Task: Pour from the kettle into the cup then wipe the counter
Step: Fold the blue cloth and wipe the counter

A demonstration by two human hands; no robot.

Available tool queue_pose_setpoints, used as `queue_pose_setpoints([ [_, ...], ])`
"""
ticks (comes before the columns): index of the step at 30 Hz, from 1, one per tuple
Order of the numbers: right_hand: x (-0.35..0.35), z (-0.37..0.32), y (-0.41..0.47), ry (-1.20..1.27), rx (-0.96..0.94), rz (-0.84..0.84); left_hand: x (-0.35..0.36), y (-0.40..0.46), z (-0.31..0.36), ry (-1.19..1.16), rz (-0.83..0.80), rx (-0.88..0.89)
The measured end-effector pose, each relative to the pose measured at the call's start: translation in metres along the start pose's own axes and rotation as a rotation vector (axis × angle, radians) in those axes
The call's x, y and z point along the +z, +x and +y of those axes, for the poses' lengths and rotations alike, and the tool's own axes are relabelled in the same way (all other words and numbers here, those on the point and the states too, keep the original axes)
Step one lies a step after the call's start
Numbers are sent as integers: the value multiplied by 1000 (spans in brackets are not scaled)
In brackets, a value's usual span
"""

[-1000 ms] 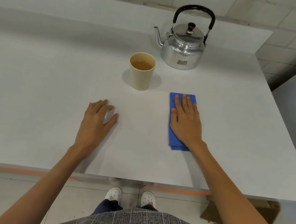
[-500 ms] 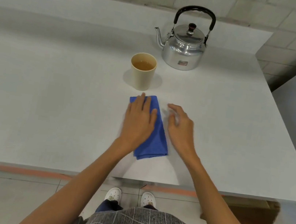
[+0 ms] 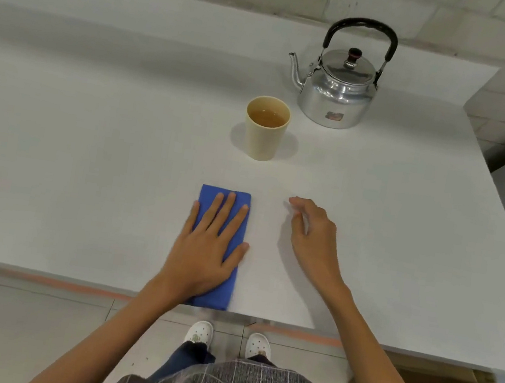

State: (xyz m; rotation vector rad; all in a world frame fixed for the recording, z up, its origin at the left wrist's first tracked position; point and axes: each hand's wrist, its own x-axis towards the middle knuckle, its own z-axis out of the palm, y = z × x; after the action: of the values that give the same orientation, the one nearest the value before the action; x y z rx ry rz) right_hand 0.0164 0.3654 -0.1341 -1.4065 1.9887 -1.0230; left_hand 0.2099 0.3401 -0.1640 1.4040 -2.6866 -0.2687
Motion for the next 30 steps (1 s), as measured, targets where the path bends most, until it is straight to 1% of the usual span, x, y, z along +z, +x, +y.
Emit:
queue_pose_setpoints([
  [3, 20, -21, 12, -20, -62, -69, -9, 4, -33, -1, -7, -39],
  [9, 68, -65, 56, -42, -192, -235, -20, 36, -77, -33, -2, -94],
  [14, 103, -91, 87, -105, -193, -348, -27, 44, -91, -49, -15, -83],
  [16, 114, -98, 96, -153, -162, -371, -31, 38, -85, -135, 10, -161],
  [18, 122, -104, 103, -211, -128, -397, -36, 26, -79, -217, 61, -311],
  [20, 128, -106, 110, -271, -92, -445, -41, 8, -74, -215, 107, -469],
  [22, 133, -108, 114, -306, -67, -466, -46, -7, -70, -244, 114, -587],
  [26, 143, -114, 118, -254, -68, -472, -54, -17, -72, -502, 67, -729],
  [28, 149, -118, 116, -199, -68, -453, -57, -19, -78, -565, 43, -771],
  [30, 156, -120, 110, -151, -79, -400, -59, -22, -83, -590, 34, -795],
])
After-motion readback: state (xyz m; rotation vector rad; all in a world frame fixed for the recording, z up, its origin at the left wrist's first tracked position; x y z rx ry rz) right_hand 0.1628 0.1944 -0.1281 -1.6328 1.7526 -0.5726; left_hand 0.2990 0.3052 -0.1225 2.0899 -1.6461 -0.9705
